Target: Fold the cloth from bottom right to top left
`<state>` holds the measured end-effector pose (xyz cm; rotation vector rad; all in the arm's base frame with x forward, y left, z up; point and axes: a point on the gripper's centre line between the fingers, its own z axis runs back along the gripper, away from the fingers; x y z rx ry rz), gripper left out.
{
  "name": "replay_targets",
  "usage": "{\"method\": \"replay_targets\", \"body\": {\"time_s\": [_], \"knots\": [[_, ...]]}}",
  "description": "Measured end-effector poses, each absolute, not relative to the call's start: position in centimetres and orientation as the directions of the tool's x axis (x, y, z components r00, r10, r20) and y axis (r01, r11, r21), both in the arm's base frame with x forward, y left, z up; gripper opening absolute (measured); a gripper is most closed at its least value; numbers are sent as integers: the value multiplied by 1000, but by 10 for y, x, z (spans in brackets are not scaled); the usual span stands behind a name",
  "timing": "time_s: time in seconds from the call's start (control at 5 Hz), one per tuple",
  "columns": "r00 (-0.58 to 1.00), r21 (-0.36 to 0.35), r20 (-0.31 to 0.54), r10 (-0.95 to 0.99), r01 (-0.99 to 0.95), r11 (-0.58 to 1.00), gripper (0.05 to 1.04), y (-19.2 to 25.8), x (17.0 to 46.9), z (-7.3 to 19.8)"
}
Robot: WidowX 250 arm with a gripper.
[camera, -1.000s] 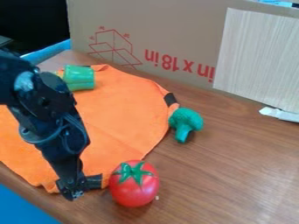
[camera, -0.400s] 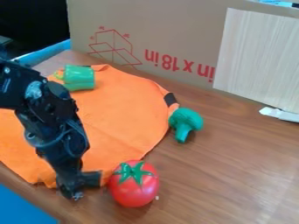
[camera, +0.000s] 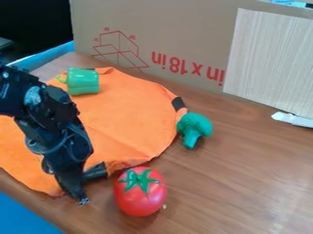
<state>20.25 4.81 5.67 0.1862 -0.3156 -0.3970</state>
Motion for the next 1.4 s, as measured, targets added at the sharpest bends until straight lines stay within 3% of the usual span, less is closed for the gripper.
{"method": "replay_targets", "body": {"time_s": [0.2,0.8,1.4], "knots": [[884,199,264,-386,342,918,66,46,201,58],[933,87,261,-249,234,968,55,68,246,116],[957,108,224,-186,165,980,55,117,282,117]]}}
